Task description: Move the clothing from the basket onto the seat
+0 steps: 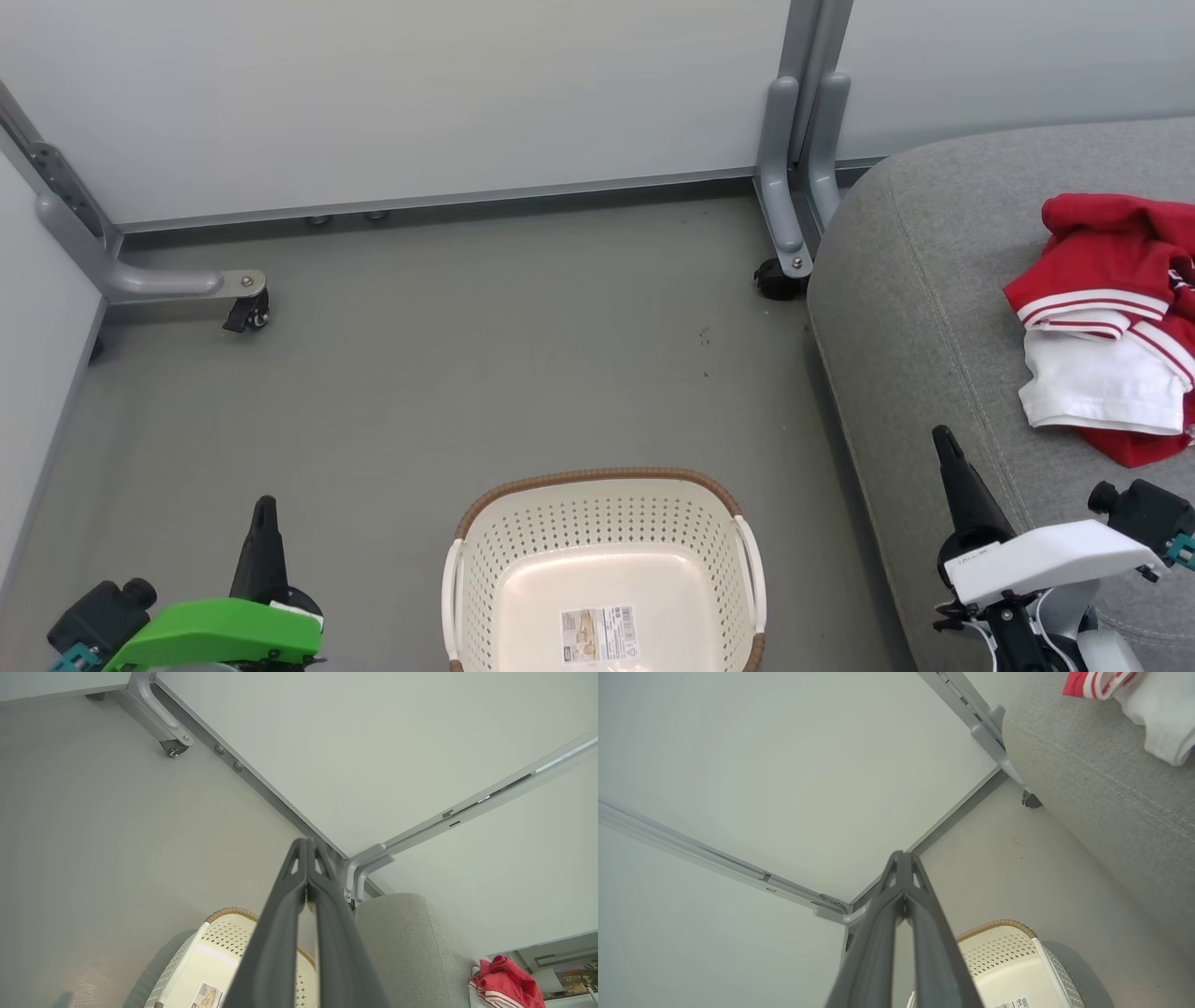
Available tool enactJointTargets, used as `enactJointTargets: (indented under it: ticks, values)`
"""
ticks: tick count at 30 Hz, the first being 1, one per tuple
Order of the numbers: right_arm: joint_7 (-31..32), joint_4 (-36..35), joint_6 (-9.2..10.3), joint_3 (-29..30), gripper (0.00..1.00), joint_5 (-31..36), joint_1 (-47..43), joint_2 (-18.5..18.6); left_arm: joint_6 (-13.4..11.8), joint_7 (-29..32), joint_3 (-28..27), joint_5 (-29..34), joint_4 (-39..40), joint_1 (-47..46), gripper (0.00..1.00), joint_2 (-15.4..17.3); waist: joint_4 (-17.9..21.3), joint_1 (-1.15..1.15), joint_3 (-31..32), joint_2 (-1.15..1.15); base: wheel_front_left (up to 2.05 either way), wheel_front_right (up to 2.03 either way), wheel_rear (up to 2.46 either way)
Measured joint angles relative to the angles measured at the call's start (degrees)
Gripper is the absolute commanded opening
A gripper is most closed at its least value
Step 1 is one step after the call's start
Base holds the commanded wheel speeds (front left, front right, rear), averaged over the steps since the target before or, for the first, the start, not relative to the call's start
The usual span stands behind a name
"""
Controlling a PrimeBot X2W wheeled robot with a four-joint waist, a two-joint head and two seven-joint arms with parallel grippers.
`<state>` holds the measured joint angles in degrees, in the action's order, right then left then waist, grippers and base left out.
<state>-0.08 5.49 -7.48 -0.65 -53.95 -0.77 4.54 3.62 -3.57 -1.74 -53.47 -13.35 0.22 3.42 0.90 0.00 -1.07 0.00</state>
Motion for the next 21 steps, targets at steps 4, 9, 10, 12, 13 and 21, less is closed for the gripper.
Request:
enactJointTargets:
  ticks: [4,9,10,12,13,21]
  values:
    - [0.21,0.59,0.00,0.23,0.00,-2.76,0.60,0.03,0.44,0.60,-0.24,-2.41,-0.03,-0.34,0.00,-0.04,-0.05,0.00,0.04,0.00,0.00,0.00,0.00]
    - [0.52,1.30,0.00,0.51,0.00,-6.22,1.10,0.07,0.69,1.52,-0.64,-5.68,-0.05,-0.93,0.00,-0.09,-0.11,0.00,0.10,0.00,0.00,0.00,0.00]
    - [0.53,1.46,0.00,0.57,0.00,-6.93,1.13,0.08,0.71,1.78,-0.73,-6.50,-0.07,-0.95,0.00,-0.11,-0.12,0.00,0.11,0.00,0.00,0.00,0.00]
    - [0.65,1.70,0.00,0.71,0.00,-8.15,1.26,0.09,0.88,1.99,-0.91,-7.59,-0.10,-1.07,0.00,-0.15,-0.14,0.00,0.14,0.00,0.00,0.00,0.00]
    - [0.78,1.82,0.00,0.79,0.00,-8.87,1.40,0.11,0.92,2.15,-1.02,-8.16,-0.11,-1.22,0.00,-0.16,-0.15,0.00,0.15,0.00,0.00,0.00,0.00]
    - [1.34,2.81,0.00,1.32,0.00,-13.67,2.26,0.16,1.37,3.46,-1.65,-12.76,-0.16,-2.08,0.00,-0.21,-0.24,0.00,0.23,0.00,0.00,0.00,0.00]
